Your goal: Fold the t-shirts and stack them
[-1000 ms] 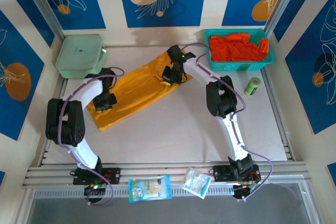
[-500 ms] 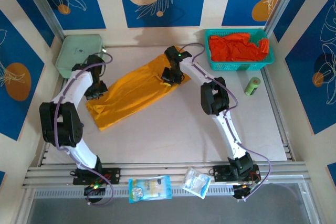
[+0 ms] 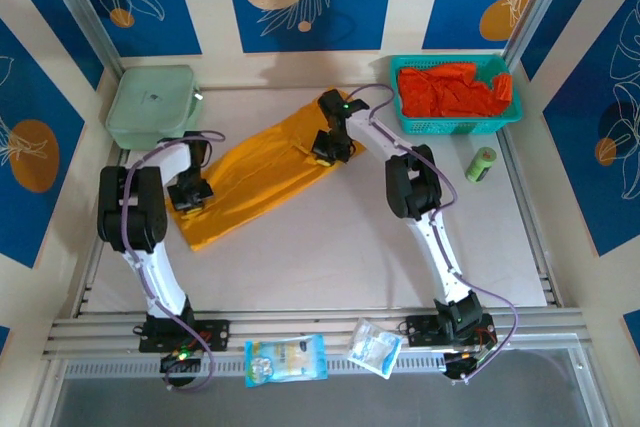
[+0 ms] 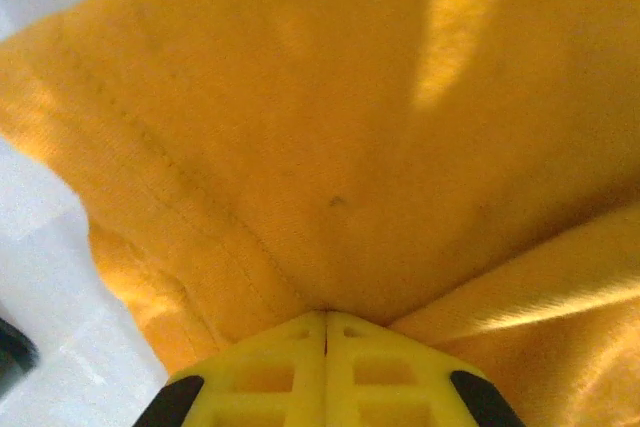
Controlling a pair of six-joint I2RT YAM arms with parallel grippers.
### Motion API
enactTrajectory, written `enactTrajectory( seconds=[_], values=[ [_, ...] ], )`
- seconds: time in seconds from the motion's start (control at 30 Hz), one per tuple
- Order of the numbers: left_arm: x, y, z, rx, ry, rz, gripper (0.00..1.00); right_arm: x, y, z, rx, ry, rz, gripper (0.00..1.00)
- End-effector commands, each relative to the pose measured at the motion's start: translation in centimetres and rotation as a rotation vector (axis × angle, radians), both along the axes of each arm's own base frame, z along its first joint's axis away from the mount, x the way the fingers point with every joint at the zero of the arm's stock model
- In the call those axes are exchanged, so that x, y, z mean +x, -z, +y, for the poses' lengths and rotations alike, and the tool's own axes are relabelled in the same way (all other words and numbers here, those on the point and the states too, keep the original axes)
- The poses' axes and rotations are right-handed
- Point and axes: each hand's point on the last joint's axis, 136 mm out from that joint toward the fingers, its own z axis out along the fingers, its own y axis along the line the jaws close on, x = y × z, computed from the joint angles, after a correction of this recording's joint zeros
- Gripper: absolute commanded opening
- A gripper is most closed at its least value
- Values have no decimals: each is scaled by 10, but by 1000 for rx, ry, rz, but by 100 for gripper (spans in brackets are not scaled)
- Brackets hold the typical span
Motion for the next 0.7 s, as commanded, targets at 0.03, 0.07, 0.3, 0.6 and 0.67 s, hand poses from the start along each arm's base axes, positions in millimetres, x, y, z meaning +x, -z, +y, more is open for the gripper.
enactTrajectory(
  seconds=[0.03, 0.07, 0.3, 0.6, 0.67],
  values=[
    [-31, 5, -25, -45, 33, 33, 7, 13, 18, -2, 47, -1, 30, 0],
    [-37, 8, -31, -55, 40, 40, 7, 17, 23, -2, 61, 3, 38, 0],
    [-78, 23, -91, -165, 99, 82, 7, 43, 35, -7, 161, 30, 47, 0],
    [-124, 18, -176, -271, 194, 105, 16, 70, 29, -21, 271, 56, 16, 0],
    [-131, 16, -193, -297, 205, 104, 18, 72, 28, -24, 282, 57, 17, 0]
  ],
)
